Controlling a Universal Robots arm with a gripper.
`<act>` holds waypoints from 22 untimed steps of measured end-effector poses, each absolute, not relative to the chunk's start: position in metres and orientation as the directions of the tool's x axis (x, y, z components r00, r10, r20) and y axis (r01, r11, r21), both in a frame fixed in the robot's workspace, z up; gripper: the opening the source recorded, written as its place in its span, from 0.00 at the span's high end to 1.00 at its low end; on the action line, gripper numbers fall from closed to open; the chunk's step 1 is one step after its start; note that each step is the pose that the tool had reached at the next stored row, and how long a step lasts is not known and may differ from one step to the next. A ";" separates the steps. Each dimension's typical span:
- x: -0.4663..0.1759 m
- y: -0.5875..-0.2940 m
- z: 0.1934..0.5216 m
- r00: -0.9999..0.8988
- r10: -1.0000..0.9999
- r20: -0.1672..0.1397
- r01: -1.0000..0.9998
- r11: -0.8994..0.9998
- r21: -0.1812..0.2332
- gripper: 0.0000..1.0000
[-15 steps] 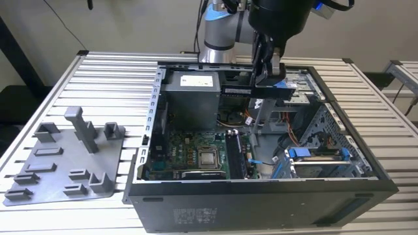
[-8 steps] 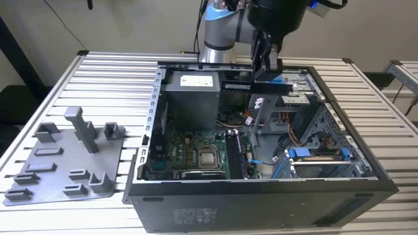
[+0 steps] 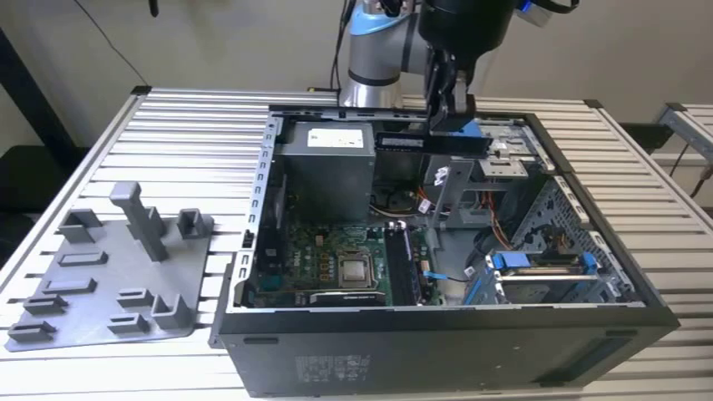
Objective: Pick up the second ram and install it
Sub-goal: 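Pick up the second ram and move it above second insertion slot, then insert the second ram into the second slot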
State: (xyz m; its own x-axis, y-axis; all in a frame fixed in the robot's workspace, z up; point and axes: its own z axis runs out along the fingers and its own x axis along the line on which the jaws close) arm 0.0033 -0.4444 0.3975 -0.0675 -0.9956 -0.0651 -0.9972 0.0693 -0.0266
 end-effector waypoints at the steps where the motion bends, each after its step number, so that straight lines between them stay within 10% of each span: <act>1: 0.003 -0.442 0.397 -0.066 -0.996 -0.065 -0.997 0.068 -0.027 0.86; 22: 0.003 -0.435 0.395 -0.049 -0.997 -0.066 -0.998 0.051 -0.030 0.86</act>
State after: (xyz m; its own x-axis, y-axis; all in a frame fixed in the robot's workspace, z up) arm 0.0027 -0.4348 0.3955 -0.0486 -0.9966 -0.0664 -0.9983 0.0506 -0.0299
